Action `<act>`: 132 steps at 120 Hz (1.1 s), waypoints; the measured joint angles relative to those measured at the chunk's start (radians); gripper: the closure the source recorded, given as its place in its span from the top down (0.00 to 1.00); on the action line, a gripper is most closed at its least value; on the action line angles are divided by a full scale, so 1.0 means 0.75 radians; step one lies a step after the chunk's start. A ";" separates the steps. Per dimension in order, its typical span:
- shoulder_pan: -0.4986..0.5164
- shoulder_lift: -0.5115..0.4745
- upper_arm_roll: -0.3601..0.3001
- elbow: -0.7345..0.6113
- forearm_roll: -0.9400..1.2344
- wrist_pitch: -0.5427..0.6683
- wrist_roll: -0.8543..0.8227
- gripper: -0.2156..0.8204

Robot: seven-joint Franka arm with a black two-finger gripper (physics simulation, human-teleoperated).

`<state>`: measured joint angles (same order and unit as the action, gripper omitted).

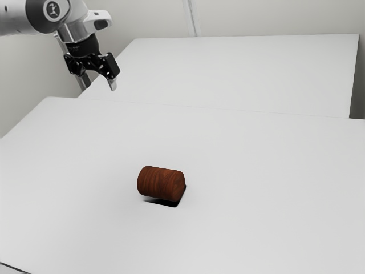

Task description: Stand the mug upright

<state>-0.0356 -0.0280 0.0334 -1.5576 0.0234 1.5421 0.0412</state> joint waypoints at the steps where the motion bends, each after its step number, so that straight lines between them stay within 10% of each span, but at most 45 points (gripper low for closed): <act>1: 0.001 0.000 -0.001 0.000 -0.001 0.000 0.000 0.79; 63: 0.004 -0.116 0.007 -0.200 -0.016 0.061 -0.010 0.79; 132: 0.012 -0.063 0.208 -0.614 -0.492 0.296 0.195 0.79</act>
<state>-0.0263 -0.0753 0.1892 -2.0184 -0.3454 1.7642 0.1876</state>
